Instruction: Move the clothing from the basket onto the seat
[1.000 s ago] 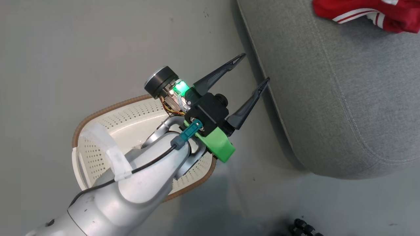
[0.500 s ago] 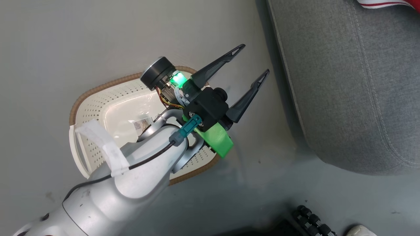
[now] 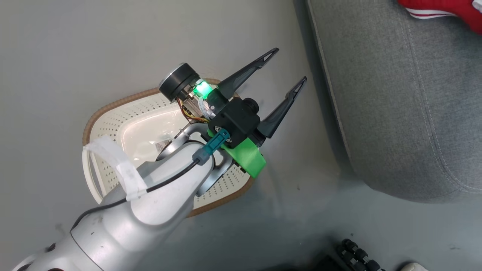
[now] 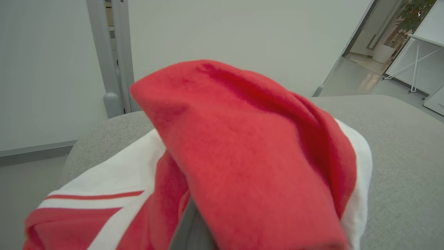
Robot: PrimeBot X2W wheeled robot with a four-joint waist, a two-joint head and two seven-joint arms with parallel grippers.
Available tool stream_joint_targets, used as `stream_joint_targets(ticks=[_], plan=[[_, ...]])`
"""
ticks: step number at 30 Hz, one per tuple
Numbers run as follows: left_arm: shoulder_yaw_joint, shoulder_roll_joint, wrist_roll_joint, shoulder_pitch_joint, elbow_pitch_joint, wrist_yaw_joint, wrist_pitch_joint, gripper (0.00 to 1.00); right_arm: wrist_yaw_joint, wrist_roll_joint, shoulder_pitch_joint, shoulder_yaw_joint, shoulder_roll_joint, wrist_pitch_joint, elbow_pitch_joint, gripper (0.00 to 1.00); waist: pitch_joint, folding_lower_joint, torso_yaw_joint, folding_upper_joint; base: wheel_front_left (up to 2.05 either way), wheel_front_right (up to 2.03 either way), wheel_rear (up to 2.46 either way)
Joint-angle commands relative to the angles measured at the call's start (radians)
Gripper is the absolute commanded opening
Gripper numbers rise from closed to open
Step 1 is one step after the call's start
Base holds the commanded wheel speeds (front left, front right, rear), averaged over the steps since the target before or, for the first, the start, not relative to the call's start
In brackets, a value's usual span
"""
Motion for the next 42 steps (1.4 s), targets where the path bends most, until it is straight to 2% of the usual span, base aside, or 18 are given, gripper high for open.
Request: stream_joint_targets(ticks=[1, 13, 22, 29, 33, 42], plan=[[0.001, -0.001, -0.004, 0.006, 0.005, 0.005, -0.008, 1.00, -0.001, -0.001, 0.027, 0.005, 0.007, -0.003, 0.010, 1.00, -0.030, -0.0001, -0.005, 0.0089, 0.00, 0.00, 0.00], [0.028, -0.016, -0.050, 0.093, 0.040, 0.021, -0.028, 1.00, -0.001, 0.020, 0.260, 0.075, 0.050, -0.003, -0.089, 1.00, -0.225, -0.0001, -0.039, 0.0089, 0.00, 0.00, 0.00], [0.117, -0.006, -0.078, 0.202, 0.023, 0.052, -0.030, 1.00, -0.001, 0.066, 0.443, 0.151, 0.054, -0.003, -0.234, 1.00, -0.367, -0.0001, -0.038, 0.0089, 0.00, 0.00, 0.00], [0.242, 0.014, -0.095, 0.309, -0.007, 0.084, -0.030, 1.00, -0.001, 0.105, 0.553, 0.220, 0.085, -0.003, -0.357, 1.00, -0.451, -0.0001, 0.006, 0.0089, 0.00, 0.00, 0.00], [0.312, 0.033, -0.092, 0.366, -0.015, 0.088, -0.029, 1.00, -0.001, 0.108, 0.601, 0.249, 0.115, -0.003, -0.404, 1.00, -0.486, -0.0001, 0.045, 0.0089, 0.00, 0.00, 0.00], [0.485, 0.053, -0.073, 0.487, -0.041, 0.098, -0.029, 1.00, -0.001, 0.108, 0.658, 0.298, 0.159, -0.003, -0.450, 1.00, -0.551, -0.0001, 0.139, 0.0089, 0.00, 0.00, 0.00]])
